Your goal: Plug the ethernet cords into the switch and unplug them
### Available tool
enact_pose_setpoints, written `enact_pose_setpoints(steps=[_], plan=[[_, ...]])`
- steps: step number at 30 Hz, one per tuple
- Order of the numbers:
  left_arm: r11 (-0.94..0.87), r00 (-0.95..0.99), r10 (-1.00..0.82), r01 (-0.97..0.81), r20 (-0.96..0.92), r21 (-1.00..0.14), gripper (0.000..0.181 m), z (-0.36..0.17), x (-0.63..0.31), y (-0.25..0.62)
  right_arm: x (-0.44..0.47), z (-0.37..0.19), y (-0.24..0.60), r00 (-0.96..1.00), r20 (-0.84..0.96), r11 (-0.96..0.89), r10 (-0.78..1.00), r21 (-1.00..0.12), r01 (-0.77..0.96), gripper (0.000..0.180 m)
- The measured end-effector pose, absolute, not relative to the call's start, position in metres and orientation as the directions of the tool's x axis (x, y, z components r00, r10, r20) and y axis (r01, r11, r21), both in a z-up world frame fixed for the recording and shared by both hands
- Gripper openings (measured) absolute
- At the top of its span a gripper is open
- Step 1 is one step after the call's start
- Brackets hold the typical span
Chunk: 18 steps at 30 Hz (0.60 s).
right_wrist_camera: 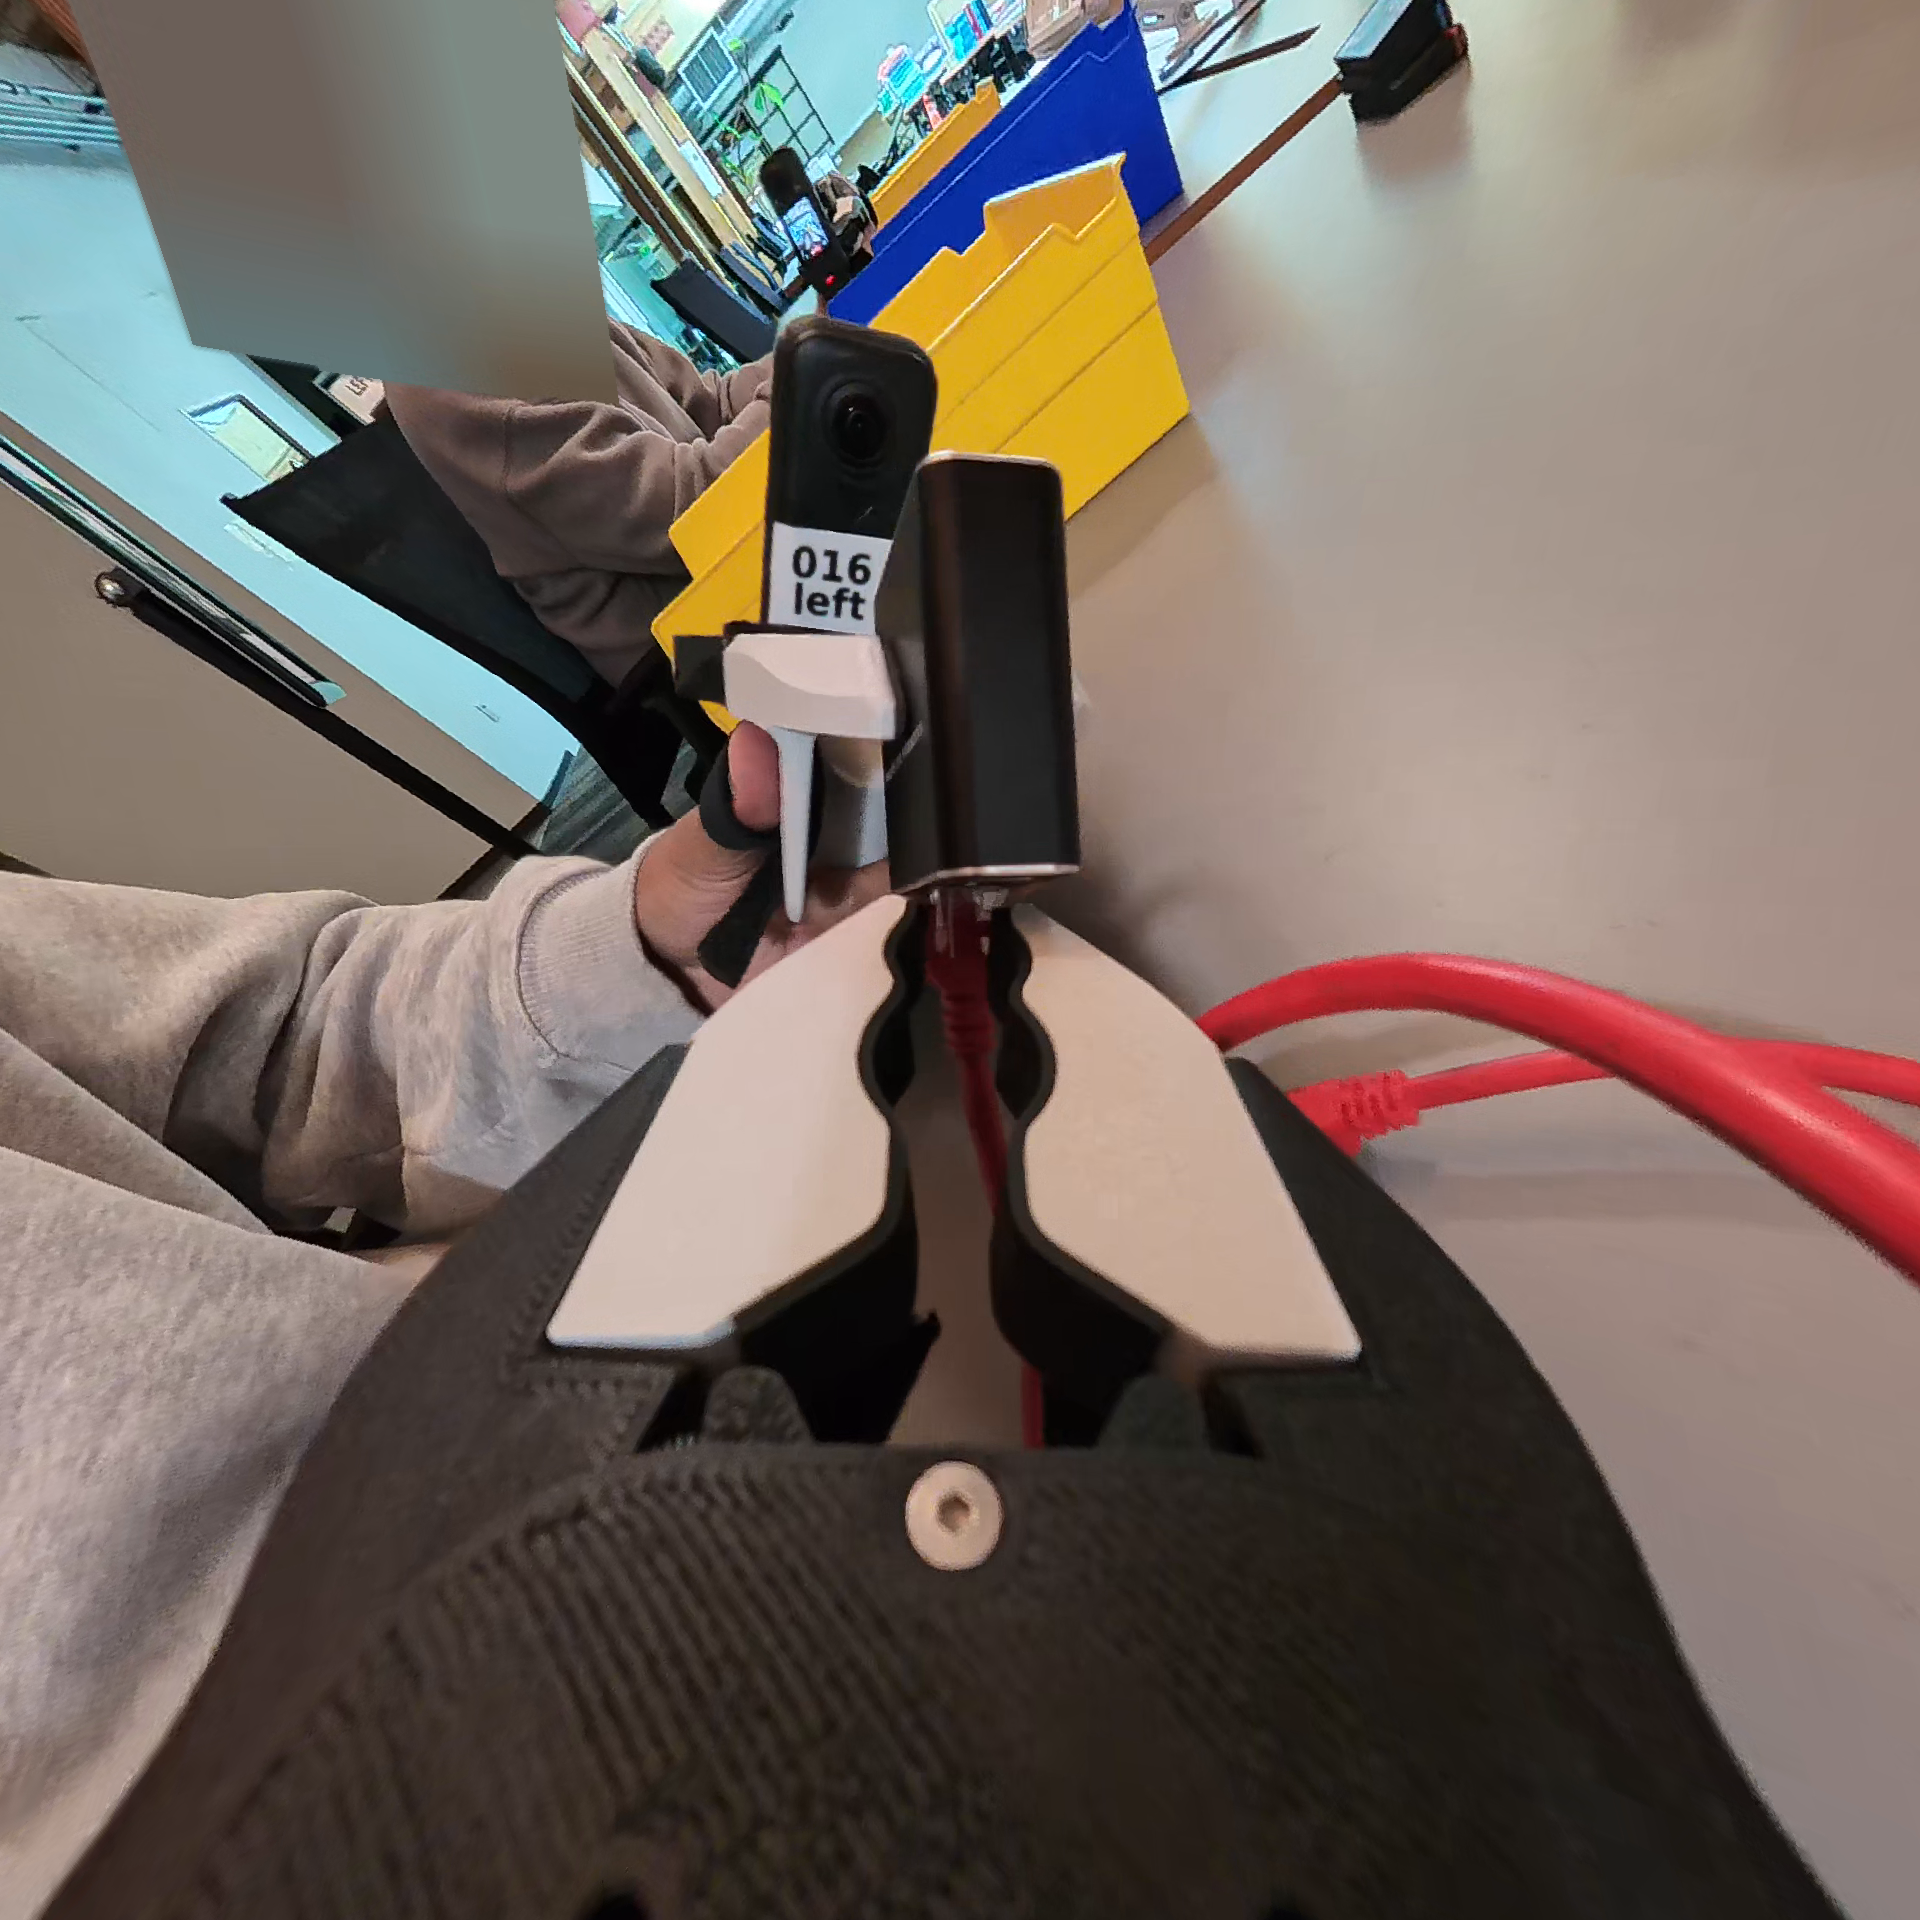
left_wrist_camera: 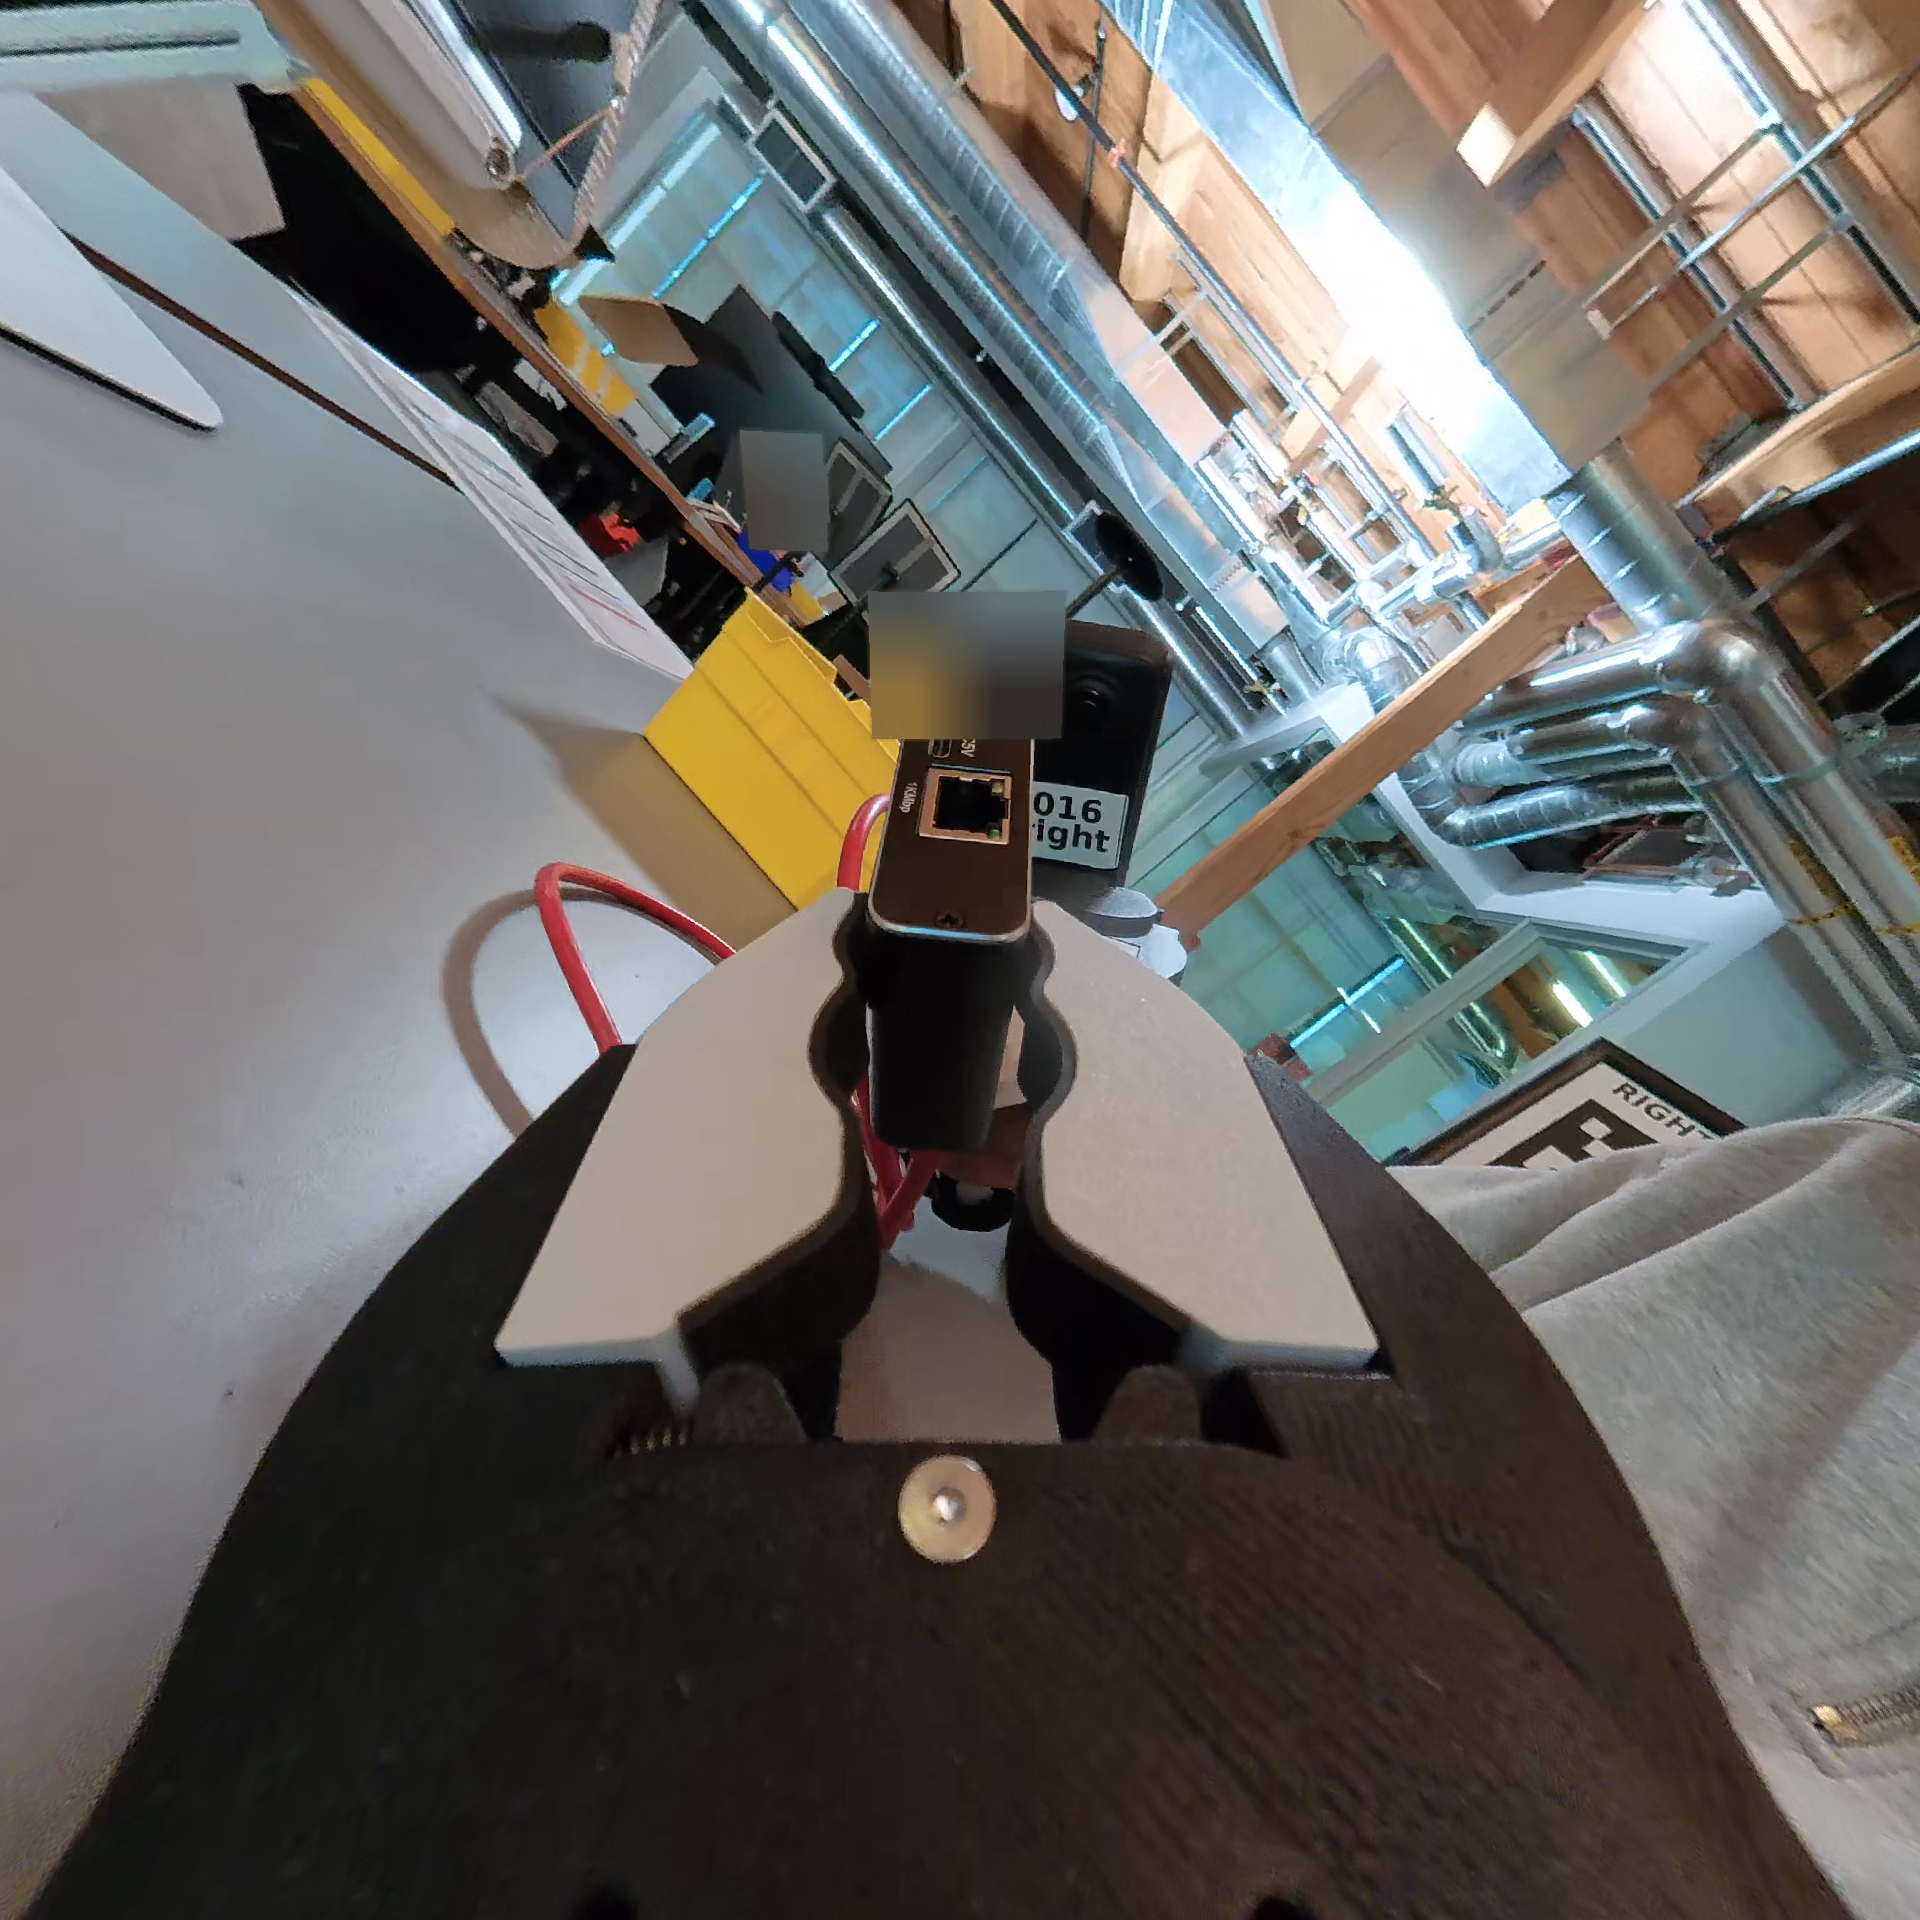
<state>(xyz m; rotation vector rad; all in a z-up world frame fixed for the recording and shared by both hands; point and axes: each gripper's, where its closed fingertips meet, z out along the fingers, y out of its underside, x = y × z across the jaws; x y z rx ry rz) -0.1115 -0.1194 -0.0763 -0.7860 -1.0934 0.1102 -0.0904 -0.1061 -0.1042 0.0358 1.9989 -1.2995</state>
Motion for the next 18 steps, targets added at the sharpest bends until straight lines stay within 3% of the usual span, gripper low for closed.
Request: enact_pose_setpoints(steps=[3,5,6,7,8,12,18], plan=[[0.766,0.474,0.421,0.271,0.773,-0.583,0.024,-0.076,-0.112,-0.122,-0.089,-0.105,-0.107,-0.712,-0.608,0.499,-0.352,-0.765,0.407,0.012],[0.897,0.506,0.334,0.088,0.795,-0.433,0.025,-0.052,-0.102,-0.168,-0.089,-0.126,-0.101,-0.754,-0.573,0.584,-0.320,-0.746,0.319,0.012],[0.890,0.477,0.367,0.070,0.799,-0.451,0.024,-0.050,-0.095,-0.187,-0.091,-0.136,-0.098,-0.785,-0.545,0.596,-0.295,-0.747,0.295,0.012],[0.805,0.405,0.513,0.077,0.757,-0.588,0.025,-0.057,-0.091,-0.193,-0.091,-0.126,-0.099,-0.752,-0.592,0.549,-0.290,-0.747,0.376,0.012],[0.765,0.366,0.584,0.050,0.724,-0.642,0.025,-0.056,-0.087,-0.198,-0.091,-0.107,-0.100,-0.698,-0.645,0.499,-0.309,-0.735,0.459,0.012],[0.741,0.415,0.578,0.094,0.702,-0.665,0.025,-0.054,-0.093,-0.178,-0.097,-0.100,-0.104,-0.786,-0.526,0.492,-0.325,-0.804,0.335,0.012],[0.735,0.433,0.558,0.136,0.708,-0.664,0.024,-0.063,-0.095,-0.175,-0.121,-0.087,-0.098,-0.643,-0.721,0.467,-0.257,-0.675,0.571,0.018]])
